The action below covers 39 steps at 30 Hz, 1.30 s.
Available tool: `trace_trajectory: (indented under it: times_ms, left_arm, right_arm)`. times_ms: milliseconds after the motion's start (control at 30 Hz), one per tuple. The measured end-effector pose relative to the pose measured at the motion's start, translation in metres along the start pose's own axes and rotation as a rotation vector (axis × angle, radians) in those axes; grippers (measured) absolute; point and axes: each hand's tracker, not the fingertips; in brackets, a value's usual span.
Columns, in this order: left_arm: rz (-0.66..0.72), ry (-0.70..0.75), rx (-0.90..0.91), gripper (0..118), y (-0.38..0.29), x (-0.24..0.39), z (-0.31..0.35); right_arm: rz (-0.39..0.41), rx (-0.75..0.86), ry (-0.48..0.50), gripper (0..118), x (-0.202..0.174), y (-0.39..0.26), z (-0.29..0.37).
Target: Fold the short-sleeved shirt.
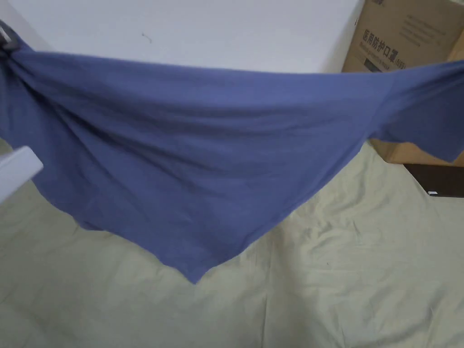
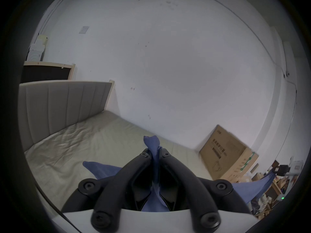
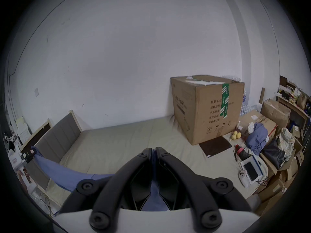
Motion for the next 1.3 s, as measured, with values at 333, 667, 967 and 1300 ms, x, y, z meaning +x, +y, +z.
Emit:
trace_trajectory:
  times_ms: [333,667,967,1300]
  left_arm:
    - [-0.111,0.061,0.011,3,0.086,0.058,-0.049]
    - [-0.223,0.203,0.067,3,0.114,0.096,-0.169]
    - [-0.271,0.236,0.042,3,0.086,0.084,-0.268]
    - [-0.204,0.240,-0.209,3,-0.035,0.004,-0.277]
  right_arm:
    - [0.000,0.055,-0.130,4,-0.027,0.078,0.007]
    - [-0.027,0.024,-0.225,4,-0.071,0.131,-0.106]
    - [-0.060,0.032,-0.275,4,-0.085,0.123,-0.215]
    - [-0.085,-0.187,-0.212,4,-0.059,-0.004,-0.280]
